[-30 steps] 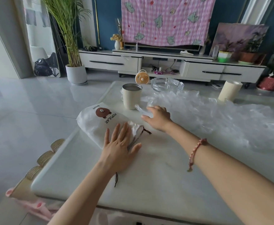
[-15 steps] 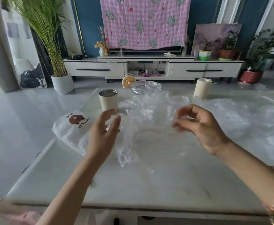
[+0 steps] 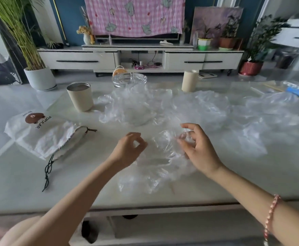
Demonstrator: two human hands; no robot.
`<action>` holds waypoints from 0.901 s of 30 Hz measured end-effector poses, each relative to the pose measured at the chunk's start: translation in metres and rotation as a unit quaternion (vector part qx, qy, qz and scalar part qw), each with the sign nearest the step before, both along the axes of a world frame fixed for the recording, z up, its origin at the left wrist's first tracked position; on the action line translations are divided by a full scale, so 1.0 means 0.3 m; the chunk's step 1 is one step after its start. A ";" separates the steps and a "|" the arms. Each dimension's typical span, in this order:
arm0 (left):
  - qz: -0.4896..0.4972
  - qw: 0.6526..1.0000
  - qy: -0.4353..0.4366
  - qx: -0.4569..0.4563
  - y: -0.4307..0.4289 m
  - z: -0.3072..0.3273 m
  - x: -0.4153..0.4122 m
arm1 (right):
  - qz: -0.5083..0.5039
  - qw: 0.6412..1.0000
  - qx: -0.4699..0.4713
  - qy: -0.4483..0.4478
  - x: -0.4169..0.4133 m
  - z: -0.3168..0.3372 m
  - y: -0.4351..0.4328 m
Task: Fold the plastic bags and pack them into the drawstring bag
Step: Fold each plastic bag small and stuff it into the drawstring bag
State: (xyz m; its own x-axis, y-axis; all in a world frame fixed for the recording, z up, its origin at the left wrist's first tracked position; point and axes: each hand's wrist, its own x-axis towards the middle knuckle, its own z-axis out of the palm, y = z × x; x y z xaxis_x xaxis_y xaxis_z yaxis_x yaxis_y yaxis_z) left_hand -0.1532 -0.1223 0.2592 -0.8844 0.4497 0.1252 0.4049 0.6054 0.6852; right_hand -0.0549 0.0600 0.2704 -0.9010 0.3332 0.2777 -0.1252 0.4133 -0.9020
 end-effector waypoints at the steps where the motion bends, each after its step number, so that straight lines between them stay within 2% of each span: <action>1: 0.018 1.000 0.007 0.010 0.015 -0.014 0.000 | -0.019 0.999 0.031 -0.024 0.000 -0.028 0.010; 3: 0.046 0.998 0.035 0.005 0.039 -0.034 0.008 | -0.049 0.991 0.098 -0.073 -0.005 -0.070 0.025; 7: 0.081 0.982 0.149 -0.088 0.044 -0.047 0.021 | -0.077 0.966 0.215 -0.122 -0.029 -0.075 0.045; 9: 0.098 0.977 0.169 -0.090 0.037 -0.022 0.028 | -0.075 0.948 0.272 -0.147 -0.029 -0.064 0.045; 10: 0.104 0.975 0.183 -0.071 0.031 0.000 0.036 | -0.081 0.946 0.289 -0.126 -0.024 -0.054 0.042; 13: 0.082 0.970 0.229 0.018 0.033 0.056 0.092 | -0.096 0.951 0.293 0.030 -0.005 0.006 -0.001; 14: 0.053 0.973 0.223 0.031 0.043 0.068 0.121 | -0.059 0.961 0.268 0.044 -0.003 0.034 -0.026; 16: -0.015 0.985 0.171 0.008 0.070 0.032 0.166 | 0.066 0.975 0.207 -0.036 -0.020 0.044 -0.084; 18: -0.065 0.985 0.138 -0.084 0.082 -0.039 0.180 | 0.144 0.952 0.241 -0.120 -0.047 -0.003 -0.116; 21: -0.080 0.959 0.138 -0.235 0.051 -0.110 0.146 | 0.150 0.910 0.344 -0.175 -0.063 -0.077 -0.098; 25: -0.060 0.951 0.130 -0.274 -0.009 -0.123 0.127 | 0.150 0.853 0.456 -0.204 -0.028 -0.118 -0.018; 27: -0.041 0.954 0.124 -0.269 -0.028 -0.117 0.127 | 0.144 0.836 0.483 -0.216 -0.013 -0.116 0.022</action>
State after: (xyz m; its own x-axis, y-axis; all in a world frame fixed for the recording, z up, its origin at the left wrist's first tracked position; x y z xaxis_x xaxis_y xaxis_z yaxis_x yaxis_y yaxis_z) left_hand -0.1150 -0.1307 0.2241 -0.8163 0.5749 0.0566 0.5757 0.8016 0.1614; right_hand -0.0588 0.0666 0.2358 -0.9910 -0.1068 -0.0808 -0.0937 0.9840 -0.1519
